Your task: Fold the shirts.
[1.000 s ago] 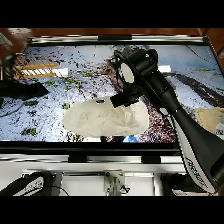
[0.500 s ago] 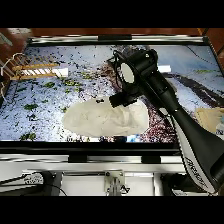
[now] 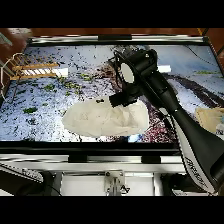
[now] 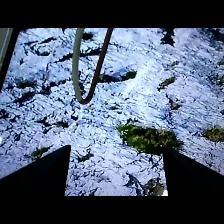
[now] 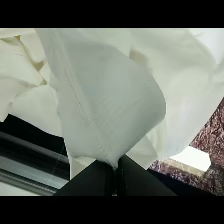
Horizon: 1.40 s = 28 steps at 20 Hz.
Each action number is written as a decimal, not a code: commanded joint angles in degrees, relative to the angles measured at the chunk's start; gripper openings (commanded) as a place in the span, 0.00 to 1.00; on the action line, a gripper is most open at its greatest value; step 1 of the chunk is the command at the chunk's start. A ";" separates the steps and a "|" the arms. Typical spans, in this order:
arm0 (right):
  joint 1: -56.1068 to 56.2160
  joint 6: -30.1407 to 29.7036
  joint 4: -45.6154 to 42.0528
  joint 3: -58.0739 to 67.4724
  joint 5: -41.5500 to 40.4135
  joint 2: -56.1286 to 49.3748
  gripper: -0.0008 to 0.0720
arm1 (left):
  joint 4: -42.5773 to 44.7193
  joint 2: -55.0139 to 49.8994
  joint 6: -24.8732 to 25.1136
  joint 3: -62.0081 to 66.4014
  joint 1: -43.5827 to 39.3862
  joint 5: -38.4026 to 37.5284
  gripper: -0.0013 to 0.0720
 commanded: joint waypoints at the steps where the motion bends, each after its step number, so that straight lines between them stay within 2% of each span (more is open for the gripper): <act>1: 0.04 2.54 0.00 -0.02 -0.59 -0.02 0.12 | 0.24 -3.78 5.88 1.60 2.54 -0.24 0.96; 2: 0.04 2.69 0.00 -0.02 -0.57 -0.02 0.12 | 0.28 -4.31 6.97 1.60 3.21 0.04 0.91; 4: 0.04 2.69 -0.02 -0.02 -0.59 -0.02 0.12 | 0.24 -5.38 7.96 1.57 4.11 1.20 0.91; 6: 0.04 2.69 -0.22 -0.02 -0.61 -0.02 0.12 | -0.35 -6.69 11.04 1.55 4.20 1.73 0.91; 12: 0.04 3.37 -0.26 -0.02 -1.29 -0.02 0.12 | -1.92 -11.13 13.60 1.55 2.97 3.69 0.91; 13: 0.04 3.54 -0.24 -0.02 -1.27 -0.02 0.12 | -1.92 -11.72 14.01 1.55 2.58 4.15 0.88; 15: 0.04 3.98 -0.17 -0.02 -1.25 -0.02 0.12 | -1.97 -12.52 14.12 1.55 1.88 5.62 0.85; 23: 0.04 4.02 -0.42 -0.02 -1.20 -0.02 0.12 | -1.92 -15.04 12.87 1.55 0.96 7.56 0.82; 24: 0.04 4.02 -0.39 -0.02 -1.20 -0.02 0.12 | -1.92 -15.17 12.85 1.55 0.76 8.07 0.80; 25: 0.04 4.02 -0.42 -0.02 -1.20 -0.02 0.12 | -1.92 -15.21 12.85 1.55 0.61 8.61 0.71; 28: 0.04 4.02 -0.42 -0.02 -1.20 -0.02 0.12 | -1.90 -15.23 12.79 1.55 0.63 9.49 0.67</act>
